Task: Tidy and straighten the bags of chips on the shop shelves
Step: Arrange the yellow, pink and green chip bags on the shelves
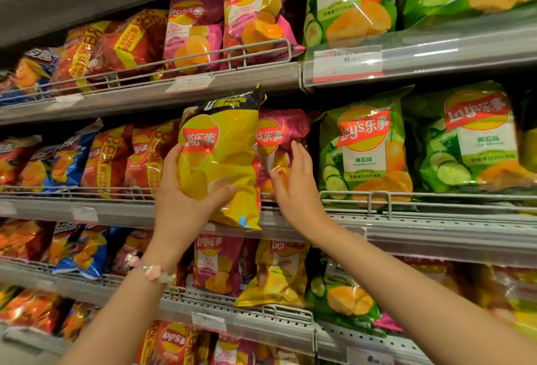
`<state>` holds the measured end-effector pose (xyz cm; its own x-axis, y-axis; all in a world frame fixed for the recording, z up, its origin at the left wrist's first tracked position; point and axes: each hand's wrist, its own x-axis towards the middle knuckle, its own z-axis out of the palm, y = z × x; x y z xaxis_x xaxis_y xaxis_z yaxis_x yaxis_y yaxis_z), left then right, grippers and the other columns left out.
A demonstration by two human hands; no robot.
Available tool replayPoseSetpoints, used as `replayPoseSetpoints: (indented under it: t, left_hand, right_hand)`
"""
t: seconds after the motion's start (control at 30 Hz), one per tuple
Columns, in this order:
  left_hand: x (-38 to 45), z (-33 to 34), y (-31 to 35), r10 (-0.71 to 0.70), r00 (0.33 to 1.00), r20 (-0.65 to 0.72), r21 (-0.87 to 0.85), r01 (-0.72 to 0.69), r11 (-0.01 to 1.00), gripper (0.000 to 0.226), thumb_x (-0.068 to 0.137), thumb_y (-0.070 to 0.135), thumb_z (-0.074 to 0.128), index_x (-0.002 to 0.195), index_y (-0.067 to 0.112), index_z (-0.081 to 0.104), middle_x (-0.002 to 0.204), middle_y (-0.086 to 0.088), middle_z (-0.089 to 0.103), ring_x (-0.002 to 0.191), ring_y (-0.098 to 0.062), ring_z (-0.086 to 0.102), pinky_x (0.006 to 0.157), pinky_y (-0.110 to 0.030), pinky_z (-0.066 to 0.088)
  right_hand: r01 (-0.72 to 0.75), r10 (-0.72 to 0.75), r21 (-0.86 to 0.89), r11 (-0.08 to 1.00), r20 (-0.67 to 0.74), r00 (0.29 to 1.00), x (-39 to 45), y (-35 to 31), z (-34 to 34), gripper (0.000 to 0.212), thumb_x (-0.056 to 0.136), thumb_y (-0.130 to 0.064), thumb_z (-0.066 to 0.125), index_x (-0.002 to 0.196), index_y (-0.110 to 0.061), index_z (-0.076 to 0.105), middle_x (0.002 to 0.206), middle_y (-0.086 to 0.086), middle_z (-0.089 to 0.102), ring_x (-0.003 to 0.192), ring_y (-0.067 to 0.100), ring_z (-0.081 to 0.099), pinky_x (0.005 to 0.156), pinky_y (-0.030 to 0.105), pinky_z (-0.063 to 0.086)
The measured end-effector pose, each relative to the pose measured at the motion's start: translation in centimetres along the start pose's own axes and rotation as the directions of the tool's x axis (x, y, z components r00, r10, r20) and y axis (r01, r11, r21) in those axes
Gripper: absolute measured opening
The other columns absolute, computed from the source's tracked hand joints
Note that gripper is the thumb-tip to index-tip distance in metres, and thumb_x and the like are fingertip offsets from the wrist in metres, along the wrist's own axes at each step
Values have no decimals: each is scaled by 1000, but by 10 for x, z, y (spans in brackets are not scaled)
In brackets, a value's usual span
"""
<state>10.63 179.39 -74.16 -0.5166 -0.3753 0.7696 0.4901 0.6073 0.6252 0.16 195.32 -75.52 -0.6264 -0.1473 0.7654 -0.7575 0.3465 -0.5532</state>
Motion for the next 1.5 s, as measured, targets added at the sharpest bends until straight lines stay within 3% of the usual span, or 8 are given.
replayPoseSetpoints:
  t: [0.13, 0.27, 0.43, 0.83, 1.03, 1.17, 1.27, 1.5]
  left_hand:
    - [-6, 16, 12, 33, 998, 45, -2, -33, 999, 99, 62, 25, 89, 143, 29, 32, 125, 23, 45, 120, -4, 46, 101, -28, 41]
    - [-21, 40, 30, 76, 996, 49, 63, -79, 995, 108, 54, 42, 84, 146, 25, 31, 143, 5, 44, 130, -13, 43, 108, -43, 38]
    - [-45, 81, 56, 213, 975, 59, 226, -221, 949, 107, 53, 55, 60, 149, 23, 23, 135, -7, 45, 123, -26, 40, 103, -42, 32]
    - [-66, 178, 118, 425, 883, 198, 176, -459, 871, 107, 55, 53, 57, 147, 10, 22, 111, -13, 52, 101, -30, 43, 89, -41, 34]
    - [-77, 213, 140, 524, 789, 321, -72, -532, 844, 108, 58, 63, 65, 146, 17, 23, 121, -6, 51, 111, -22, 46, 97, -37, 38]
    - [-78, 233, 153, 554, 773, 308, -266, -489, 831, 108, 58, 71, 67, 145, 26, 22, 116, 9, 47, 107, -14, 50, 93, -49, 45]
    - [-75, 253, 159, 593, 727, 346, -253, -536, 805, 112, 55, 77, 65, 144, 19, 29, 125, 3, 46, 116, -19, 46, 101, -55, 36]
    - [-82, 312, 159, 545, 548, 635, 31, -723, 691, 127, 40, 99, 39, 149, 36, 26, 159, -3, 12, 148, -24, -4, 110, -68, -8]
  right_hand:
    - [-47, 69, 376, 926, -46, 997, -17, -22, -32, 47, 100, -23, 44, 145, -15, 31, 143, 2, 38, 124, 0, 41, 104, 13, 34]
    - [-178, 135, 522, 834, 120, 984, -27, -42, -66, 94, 76, -51, 69, 149, -25, 16, 146, -7, 33, 130, 8, 40, 107, 27, 39]
    - [-216, 191, 386, 897, 103, 976, -42, -45, -96, 114, 61, -44, 83, 147, -20, 13, 144, -3, 41, 132, 13, 41, 109, 39, 38]
    - [-203, 274, 228, 952, -344, 898, -46, -17, -184, 96, 58, -34, 88, 132, -16, 30, 118, -3, 59, 107, 11, 59, 91, 31, 51]
    - [-280, 323, 162, 946, -426, 845, -48, 6, -252, 98, 64, -29, 85, 140, -17, 24, 127, 2, 56, 114, 15, 57, 99, 39, 47]
    - [-302, 331, 137, 943, -442, 834, -54, 15, -301, 66, 65, -21, 85, 119, -20, 46, 102, -8, 63, 89, -1, 63, 77, 22, 53]
    - [-342, 356, 112, 933, -427, 831, -60, 22, -347, 46, 65, -22, 83, 103, -28, 58, 93, -11, 68, 77, -4, 65, 61, 14, 50]
    - [-533, 450, -55, 845, -467, 761, -68, 61, -462, 33, 64, -33, 82, 93, -23, 69, 90, -4, 72, 85, 16, 67, 72, 32, 53]
